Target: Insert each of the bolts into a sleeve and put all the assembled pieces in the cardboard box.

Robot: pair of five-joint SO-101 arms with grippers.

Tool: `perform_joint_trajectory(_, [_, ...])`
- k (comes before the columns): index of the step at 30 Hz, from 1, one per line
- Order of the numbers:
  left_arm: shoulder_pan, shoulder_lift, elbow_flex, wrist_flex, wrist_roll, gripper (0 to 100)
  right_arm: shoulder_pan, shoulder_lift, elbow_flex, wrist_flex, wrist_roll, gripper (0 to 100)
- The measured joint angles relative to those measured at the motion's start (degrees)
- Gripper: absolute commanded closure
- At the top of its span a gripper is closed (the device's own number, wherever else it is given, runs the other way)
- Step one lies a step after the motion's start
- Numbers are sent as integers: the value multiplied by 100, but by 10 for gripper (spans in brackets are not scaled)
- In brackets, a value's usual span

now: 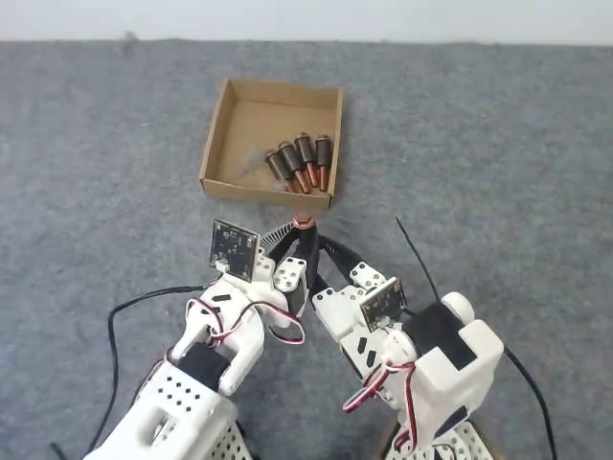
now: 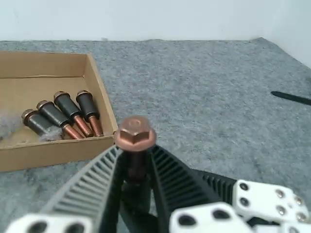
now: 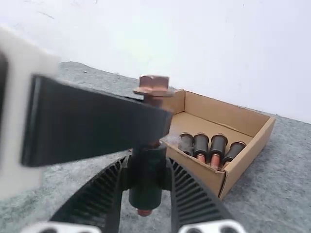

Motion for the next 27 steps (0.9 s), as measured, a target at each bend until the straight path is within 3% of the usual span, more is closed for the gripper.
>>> perform_joint_trajectory(8, [0, 0, 97, 26, 0, 987, -18, 0, 0, 0, 0, 992])
perform_joint_trajectory(14, [0, -70, -26, 510, 0, 981, -26, 0, 0, 0, 0, 992])
perform_joint_trajectory(21, [0, -79, -123, 765, 0, 752, -26, 9, 0, 0, 0, 992])
perform_joint_trajectory(27, [0, -79, -220, 1020, 0, 732, -18, 9, 0, 9, 9, 992])
